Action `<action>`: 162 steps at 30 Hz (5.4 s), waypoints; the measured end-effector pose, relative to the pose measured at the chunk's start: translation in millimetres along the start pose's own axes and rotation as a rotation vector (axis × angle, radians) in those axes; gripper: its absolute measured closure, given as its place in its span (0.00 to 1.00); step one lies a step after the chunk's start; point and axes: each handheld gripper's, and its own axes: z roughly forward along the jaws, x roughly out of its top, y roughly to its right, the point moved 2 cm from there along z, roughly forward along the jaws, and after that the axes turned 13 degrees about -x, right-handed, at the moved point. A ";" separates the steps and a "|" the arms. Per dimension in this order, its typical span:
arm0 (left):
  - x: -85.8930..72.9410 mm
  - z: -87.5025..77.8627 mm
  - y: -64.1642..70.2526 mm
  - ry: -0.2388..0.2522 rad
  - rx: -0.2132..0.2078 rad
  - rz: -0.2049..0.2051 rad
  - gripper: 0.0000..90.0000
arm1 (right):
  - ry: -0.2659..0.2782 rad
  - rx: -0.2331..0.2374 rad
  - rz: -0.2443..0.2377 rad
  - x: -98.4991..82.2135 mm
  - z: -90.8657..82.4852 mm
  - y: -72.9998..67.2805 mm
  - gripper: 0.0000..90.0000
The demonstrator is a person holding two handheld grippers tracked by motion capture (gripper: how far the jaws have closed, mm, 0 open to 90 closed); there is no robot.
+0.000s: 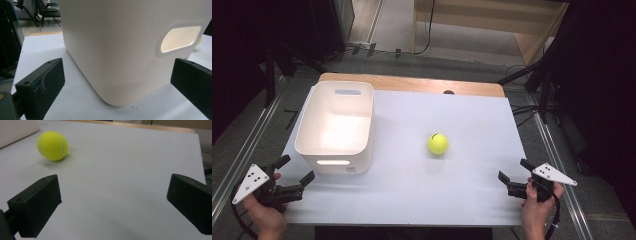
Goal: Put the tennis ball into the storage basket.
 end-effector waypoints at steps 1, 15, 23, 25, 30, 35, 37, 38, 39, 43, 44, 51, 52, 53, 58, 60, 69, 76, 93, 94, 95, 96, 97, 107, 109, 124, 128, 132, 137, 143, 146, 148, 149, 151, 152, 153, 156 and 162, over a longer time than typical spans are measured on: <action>0.0 0.0 -0.1 0.000 0.000 0.001 0.00 | -0.003 0.012 -0.008 2.1 1.7 -1.5 0.00; -0.1 -0.7 0.1 0.001 0.003 -0.002 0.00 | -0.079 0.004 -0.096 23.7 24.5 -19.2 0.00; -0.1 -0.8 -0.1 0.004 -0.001 -0.005 0.00 | -0.094 0.030 -0.112 38.6 35.5 -25.1 0.00; 0.0 -0.9 0.0 0.008 -0.002 -0.007 0.00 | -0.101 0.036 -0.118 41.4 37.1 -26.6 0.00; 0.0 -0.7 -0.1 0.003 -0.001 -0.004 0.00 | -0.118 0.052 -0.146 49.0 43.5 -29.9 0.00; 0.0 -0.7 0.0 0.003 0.000 -0.005 0.00 | -0.137 0.060 -0.157 55.5 49.3 -34.1 0.00; 0.0 -0.6 0.0 0.004 0.000 -0.005 0.00 | -0.146 0.065 -0.167 57.8 51.7 -36.0 0.00; 0.0 -0.4 0.0 0.004 0.000 -0.005 0.00 | -0.153 0.068 -0.172 59.1 53.1 -36.8 0.00; 0.0 -0.4 -0.1 0.004 0.000 -0.004 0.00 | -0.153 0.071 -0.175 60.2 54.0 -37.6 0.00; 0.0 -0.3 -0.1 0.003 -0.001 -0.003 0.00 | -0.162 0.081 -0.197 66.6 57.9 -41.6 0.00; 0.0 -0.4 0.0 0.004 -0.001 -0.003 0.00 | -0.164 0.086 -0.200 68.6 59.5 -43.1 0.00; 0.0 -0.5 0.1 0.004 -0.001 -0.004 0.00 | -0.177 0.109 -0.239 79.1 67.5 -50.9 0.00; 0.0 -0.6 0.0 0.004 -0.002 -0.004 0.00 | -0.180 0.108 -0.243 80.5 68.7 -52.0 0.00; 0.0 -0.6 0.0 0.004 -0.002 -0.004 0.00 | -0.181 0.114 -0.248 81.6 69.5 -52.6 0.00; 0.0 -0.6 0.0 0.004 -0.002 -0.004 0.00 | -0.203 0.128 -0.268 87.2 75.1 -57.9 0.00; 0.0 -0.6 0.1 0.003 -0.002 -0.003 0.00 | -0.213 0.135 -0.277 89.2 77.6 -60.3 0.00; 0.0 -0.7 0.0 0.003 -0.003 -0.004 0.00 | -0.266 0.162 -0.335 95.4 88.6 -71.4 0.00; 0.0 -0.8 -0.2 0.006 -0.004 -0.005 0.00 | -0.292 0.180 -0.359 102.1 96.1 -79.1 0.00; 0.0 -0.7 -0.1 0.011 -0.008 -0.008 0.00 | -0.365 0.215 -0.438 116.9 113.8 -99.4 0.00; 0.0 -0.8 -0.2 0.007 -0.007 -0.005 0.00 | -0.367 0.220 -0.442 117.7 114.6 -100.3 0.00; 0.0 -0.8 -0.2 0.007 -0.007 -0.005 0.00 | -0.367 0.220 -0.442 117.7 114.6 -100.3 0.00; 0.0 -0.8 -0.2 0.006 -0.006 -0.004 0.00 | -0.370 0.218 -0.445 119.1 116.2 -101.6 0.00; 0.0 -0.8 -0.2 0.006 -0.006 -0.004 0.00 | -0.372 0.220 -0.446 119.5 116.8 -101.8 0.00; 0.0 -0.6 -0.3 0.006 -0.008 -0.003 0.00 | -0.409 0.248 -0.479 121.6 125.7 -108.5 0.00; 0.0 -0.5 -0.3 0.005 -0.009 -0.003 0.00 | -0.418 0.252 -0.483 122.3 127.5 -110.4 0.00; 0.0 -0.6 -0.3 0.007 -0.010 -0.004 0.00 | -0.472 0.291 -0.536 125.5 141.6 -124.5 0.00; 0.0 -0.7 -0.4 0.011 -0.012 -0.007 0.00 | -0.494 0.311 -0.551 125.3 145.2 -129.6 0.00; 0.1 -0.6 -0.3 0.011 -0.012 -0.007 0.00 | -0.512 0.315 -0.558 124.4 149.0 -132.8 0.00; 0.1 -0.6 -0.4 0.012 -0.013 -0.008 0.00 | -0.524 0.324 -0.575 124.1 152.9 -135.5 0.00; 0.1 -0.6 -0.4 0.012 -0.014 -0.008 0.00 | -0.551 0.337 -0.594 124.4 158.1 -141.0 0.00; 0.1 -0.6 -0.3 0.012 -0.015 -0.008 0.00 | -0.560 0.335 -0.604 124.0 159.7 -144.0 0.00; 0.1 -0.7 -0.4 0.012 -0.014 -0.007 0.00 | -0.562 0.333 -0.609 123.5 160.4 -145.1 0.00; 0.1 -0.7 -0.4 0.013 -0.015 -0.007 0.00 | -0.565 0.334 -0.612 122.9 161.2 -146.0 0.00; 0.1 -0.7 -0.4 0.013 -0.015 -0.008 0.00 | -0.571 0.340 -0.613 121.3 162.7 -147.9 0.00; 0.1 -0.7 -0.4 0.013 -0.015 -0.007 0.00 | -0.579 0.336 -0.619 120.4 163.8 -149.0 0.00; 0.1 -0.7 -0.4 0.013 -0.015 -0.007 0.00 | -0.579 0.336 -0.619 120.4 163.8 -149.0 0.00; 0.1 -0.7 -0.4 0.011 -0.014 -0.006 0.00 | -0.591 0.339 -0.625 119.5 165.2 -150.9 0.00; 0.1 -0.6 -0.3 0.010 -0.014 -0.005 0.00 | -0.599 0.346 -0.629 117.9 168.6 -154.1 0.00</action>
